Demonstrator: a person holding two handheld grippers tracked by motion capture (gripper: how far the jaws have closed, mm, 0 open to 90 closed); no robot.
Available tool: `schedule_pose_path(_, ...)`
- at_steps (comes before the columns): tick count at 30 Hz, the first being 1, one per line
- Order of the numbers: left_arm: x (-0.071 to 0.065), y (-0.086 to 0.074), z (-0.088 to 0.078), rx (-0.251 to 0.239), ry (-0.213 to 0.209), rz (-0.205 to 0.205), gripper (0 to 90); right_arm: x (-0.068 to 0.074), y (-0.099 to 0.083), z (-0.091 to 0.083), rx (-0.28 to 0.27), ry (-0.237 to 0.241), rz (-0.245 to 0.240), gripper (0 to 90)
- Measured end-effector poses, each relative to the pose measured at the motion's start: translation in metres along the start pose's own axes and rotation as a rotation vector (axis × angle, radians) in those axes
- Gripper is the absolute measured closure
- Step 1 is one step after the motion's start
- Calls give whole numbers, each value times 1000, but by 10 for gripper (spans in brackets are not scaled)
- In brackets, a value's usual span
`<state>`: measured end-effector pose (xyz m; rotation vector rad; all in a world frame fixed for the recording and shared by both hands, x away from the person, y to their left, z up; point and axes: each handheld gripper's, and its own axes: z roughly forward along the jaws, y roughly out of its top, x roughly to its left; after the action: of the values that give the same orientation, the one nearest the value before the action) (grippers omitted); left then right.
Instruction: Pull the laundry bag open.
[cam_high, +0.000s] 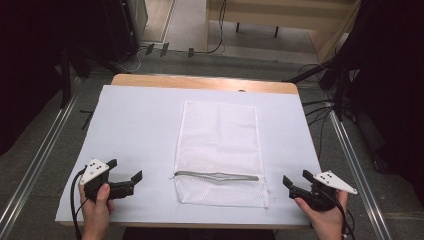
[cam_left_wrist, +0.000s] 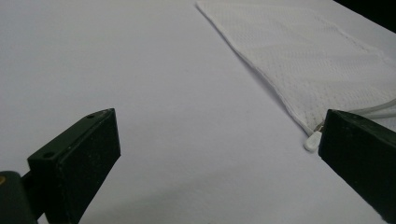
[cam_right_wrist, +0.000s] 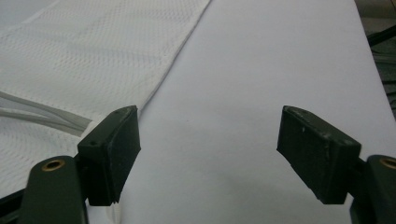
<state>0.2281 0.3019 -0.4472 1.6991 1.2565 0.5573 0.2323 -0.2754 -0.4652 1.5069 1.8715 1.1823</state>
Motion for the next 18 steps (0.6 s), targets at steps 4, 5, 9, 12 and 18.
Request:
schedule_pose_path(4, 8, -1, -3, 3, 12, -8, 0, -4, 0, 0, 1, -8, 5, 221)
schedule_pose_path(5, 10, -1, -4, 3, 13, -14, 0, -5, 0, 0, 2, -11, 9, 222)
schedule_pose_path(9, 15, -2, -6, 5, 22, -21, 0, -12, -1, 0, -4, -26, 21, 222)
schedule_pose_path(12, 18, -2, -6, 4, 22, -26, 0, -16, -2, 0, -5, -36, 24, 223)
schedule_pose_path(18, 22, -3, -8, -1, 25, -29, 0, -22, -2, -1, -12, -63, 34, 223)
